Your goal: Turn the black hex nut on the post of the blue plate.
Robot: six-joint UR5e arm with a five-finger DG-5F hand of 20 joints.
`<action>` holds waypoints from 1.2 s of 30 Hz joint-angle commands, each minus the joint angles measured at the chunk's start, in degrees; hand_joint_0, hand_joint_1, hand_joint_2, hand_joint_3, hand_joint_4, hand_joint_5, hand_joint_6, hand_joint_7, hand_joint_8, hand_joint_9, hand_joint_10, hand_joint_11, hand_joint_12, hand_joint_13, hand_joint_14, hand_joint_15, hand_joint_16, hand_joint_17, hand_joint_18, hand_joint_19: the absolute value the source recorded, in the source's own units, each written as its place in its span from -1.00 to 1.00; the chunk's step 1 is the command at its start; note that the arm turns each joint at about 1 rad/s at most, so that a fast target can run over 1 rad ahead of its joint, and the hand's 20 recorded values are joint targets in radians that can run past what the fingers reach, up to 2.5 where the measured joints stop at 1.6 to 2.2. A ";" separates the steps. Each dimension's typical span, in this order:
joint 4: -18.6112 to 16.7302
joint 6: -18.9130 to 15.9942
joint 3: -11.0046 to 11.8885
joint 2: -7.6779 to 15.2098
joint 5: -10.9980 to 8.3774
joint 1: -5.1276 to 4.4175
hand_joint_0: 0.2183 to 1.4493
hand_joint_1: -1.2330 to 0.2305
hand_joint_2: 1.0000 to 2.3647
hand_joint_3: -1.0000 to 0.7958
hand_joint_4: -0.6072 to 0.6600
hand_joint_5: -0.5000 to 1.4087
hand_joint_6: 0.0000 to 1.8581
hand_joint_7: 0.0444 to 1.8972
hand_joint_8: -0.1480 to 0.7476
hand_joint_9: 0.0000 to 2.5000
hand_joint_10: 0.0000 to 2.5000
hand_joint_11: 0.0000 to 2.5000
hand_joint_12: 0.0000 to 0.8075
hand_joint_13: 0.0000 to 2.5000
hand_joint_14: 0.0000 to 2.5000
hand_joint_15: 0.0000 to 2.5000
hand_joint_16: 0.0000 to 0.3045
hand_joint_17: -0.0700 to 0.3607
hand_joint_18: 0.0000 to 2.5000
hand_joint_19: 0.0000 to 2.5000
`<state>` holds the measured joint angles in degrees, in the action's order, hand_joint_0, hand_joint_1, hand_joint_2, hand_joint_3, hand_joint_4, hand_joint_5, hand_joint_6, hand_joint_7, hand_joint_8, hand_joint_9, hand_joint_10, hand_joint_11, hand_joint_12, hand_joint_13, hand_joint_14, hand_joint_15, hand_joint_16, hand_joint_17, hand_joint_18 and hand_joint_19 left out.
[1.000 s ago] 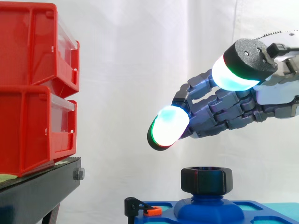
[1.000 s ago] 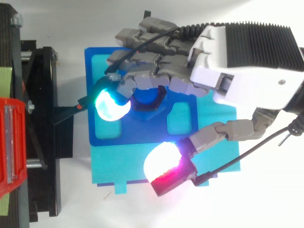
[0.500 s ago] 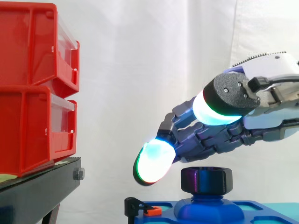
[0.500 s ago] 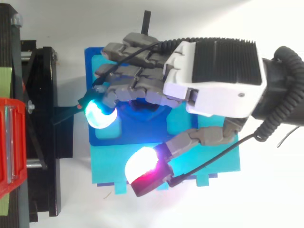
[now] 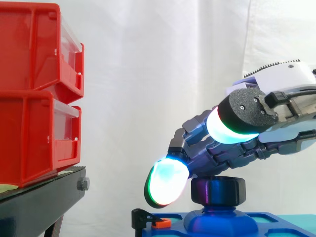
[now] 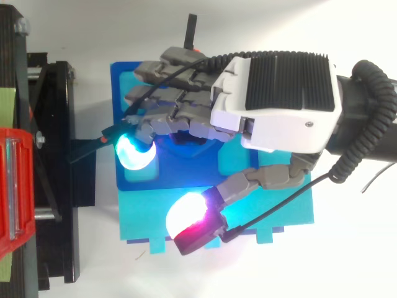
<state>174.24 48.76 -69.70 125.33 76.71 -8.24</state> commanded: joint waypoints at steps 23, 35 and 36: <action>0.92 2.31 0.00 0.00 4.42 2.52 -0.61 0.14 -1.00 -0.44 0.27 -0.70 -0.46 -0.12 -0.13 -0.85 -1.00 -1.00 -0.09 -1.00 -1.00 -1.00 -0.62 -0.07 -1.00 -0.98; 1.27 2.48 0.00 0.00 6.00 4.46 -0.61 0.14 -1.00 -0.44 0.28 -0.71 -0.46 -0.12 -0.13 -0.84 -1.00 -1.00 -0.08 -1.00 -1.00 -1.00 -0.62 -0.07 -1.00 -0.98; 1.27 2.75 0.00 0.00 6.52 4.72 -0.61 0.14 -1.00 -0.44 0.28 -0.71 -0.46 -0.12 -0.12 -0.84 -1.00 -1.00 -0.08 -1.00 -1.00 -1.00 -0.62 -0.07 -1.00 -0.98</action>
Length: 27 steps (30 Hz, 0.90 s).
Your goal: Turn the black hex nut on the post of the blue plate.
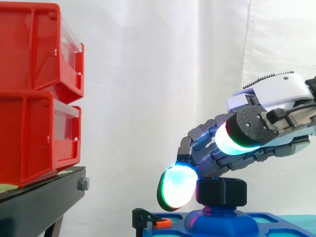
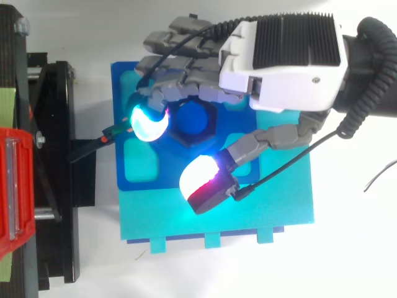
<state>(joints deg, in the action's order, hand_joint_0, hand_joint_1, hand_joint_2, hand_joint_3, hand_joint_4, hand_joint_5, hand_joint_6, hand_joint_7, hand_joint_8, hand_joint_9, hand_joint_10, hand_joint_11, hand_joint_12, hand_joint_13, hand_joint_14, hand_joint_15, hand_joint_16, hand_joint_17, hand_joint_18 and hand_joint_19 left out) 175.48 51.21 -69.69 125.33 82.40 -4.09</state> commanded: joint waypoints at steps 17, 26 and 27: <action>0.91 2.31 -0.01 0.00 6.28 5.32 -0.60 0.14 -1.00 -0.44 0.28 -0.71 -0.46 -0.12 -0.13 -0.84 -1.00 -1.00 -0.08 -1.00 -1.00 -1.00 -0.62 -0.07 -1.00 -0.97; 2.76 3.98 2.28 -0.09 8.83 8.05 -0.60 0.14 -1.00 -0.44 0.28 -0.71 -0.46 -0.12 -0.13 -0.84 -1.00 -1.00 -0.08 -1.00 -1.00 -1.00 -0.62 -0.07 -1.00 -0.97; 3.64 4.25 3.24 0.00 9.00 8.31 -0.60 0.14 -1.00 -0.44 0.28 -0.71 -0.46 -0.12 -0.13 -0.84 -1.00 -1.00 -0.08 -1.00 -1.00 -1.00 -0.62 -0.07 -1.00 -0.97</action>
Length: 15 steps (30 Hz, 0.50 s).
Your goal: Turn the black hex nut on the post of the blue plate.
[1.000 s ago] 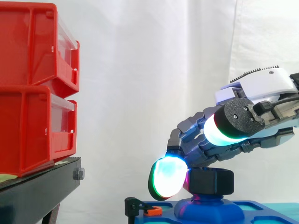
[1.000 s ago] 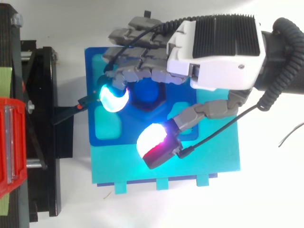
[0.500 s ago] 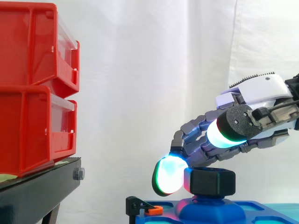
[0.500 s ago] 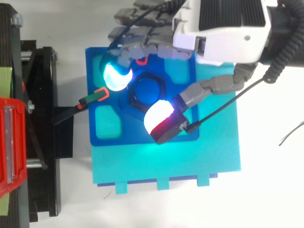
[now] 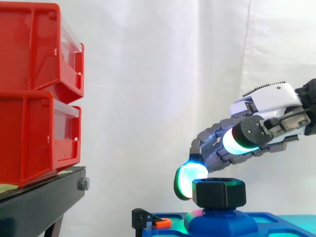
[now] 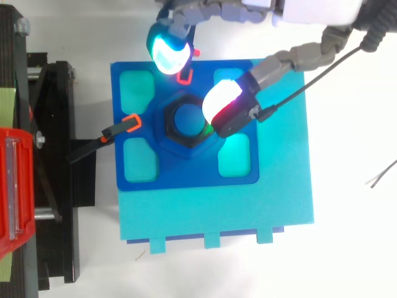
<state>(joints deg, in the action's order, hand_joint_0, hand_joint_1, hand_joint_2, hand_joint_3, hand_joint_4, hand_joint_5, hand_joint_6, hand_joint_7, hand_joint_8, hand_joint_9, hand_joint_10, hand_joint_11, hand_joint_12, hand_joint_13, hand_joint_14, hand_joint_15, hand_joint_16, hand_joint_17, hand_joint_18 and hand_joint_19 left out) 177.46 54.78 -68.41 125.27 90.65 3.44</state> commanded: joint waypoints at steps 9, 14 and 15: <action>6.94 2.09 7.15 -0.02 0.67 0.52 -0.60 0.14 -1.00 -0.44 0.28 -0.71 -0.46 -0.12 -0.13 -0.84 -1.00 -1.00 -0.08 -1.00 -1.00 -1.00 -0.62 -0.06 -1.00 -0.96; 5.36 2.00 7.06 0.86 -2.32 -0.98 -0.60 0.14 -1.00 -0.44 0.28 -0.71 -0.46 -0.12 -0.12 -0.83 -1.00 -1.00 -0.08 -1.00 -1.00 -1.00 -0.62 -0.06 -1.00 -0.97; 5.44 2.00 7.06 0.86 -2.94 -1.68 -0.60 0.14 -1.00 -0.44 0.28 -0.71 -0.46 -0.12 -0.12 -0.84 -1.00 -1.00 -0.08 -1.00 -1.00 -1.00 -0.62 -0.06 -1.00 -0.97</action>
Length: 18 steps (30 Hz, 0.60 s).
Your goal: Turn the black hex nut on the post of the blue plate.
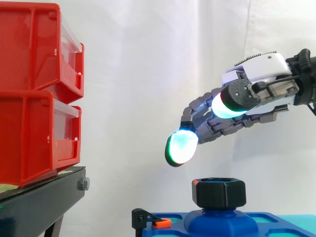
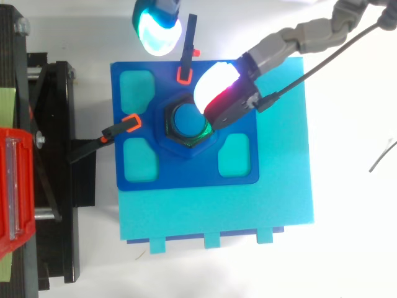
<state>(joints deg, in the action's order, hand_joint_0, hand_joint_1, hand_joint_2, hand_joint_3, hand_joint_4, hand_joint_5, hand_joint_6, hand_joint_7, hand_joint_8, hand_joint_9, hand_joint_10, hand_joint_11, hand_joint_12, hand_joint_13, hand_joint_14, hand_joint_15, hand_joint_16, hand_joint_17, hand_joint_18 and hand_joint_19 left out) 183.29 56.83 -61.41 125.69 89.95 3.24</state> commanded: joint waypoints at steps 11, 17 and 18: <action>0.23 -1.37 0.06 1.92 -8.22 -7.10 -0.60 0.14 -1.00 -0.44 0.28 -0.71 -0.46 -0.12 -0.13 -0.83 -1.00 -1.00 -0.08 -1.00 -1.00 -1.00 -0.62 -0.07 -1.00 -0.97; -0.65 -1.90 0.06 1.92 -9.09 -8.33 -0.60 0.14 -1.00 -0.44 0.28 -0.71 -0.46 -0.13 -0.13 -0.83 -1.00 -1.00 -0.08 -1.00 -1.00 -1.00 -0.62 -0.07 -1.00 -0.97; -0.65 -1.90 0.06 1.92 -9.27 -8.42 -0.60 0.14 -1.00 -0.44 0.28 -0.71 -0.46 -0.12 -0.13 -0.83 -1.00 -1.00 -0.08 -1.00 -1.00 -1.00 -0.62 -0.07 -1.00 -0.97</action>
<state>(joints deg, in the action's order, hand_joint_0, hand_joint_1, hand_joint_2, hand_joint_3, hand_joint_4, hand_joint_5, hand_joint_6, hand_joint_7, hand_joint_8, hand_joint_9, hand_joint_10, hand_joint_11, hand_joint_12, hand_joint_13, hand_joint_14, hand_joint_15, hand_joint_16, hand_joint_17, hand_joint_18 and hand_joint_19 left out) 183.02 55.09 -61.35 127.59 81.32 -4.60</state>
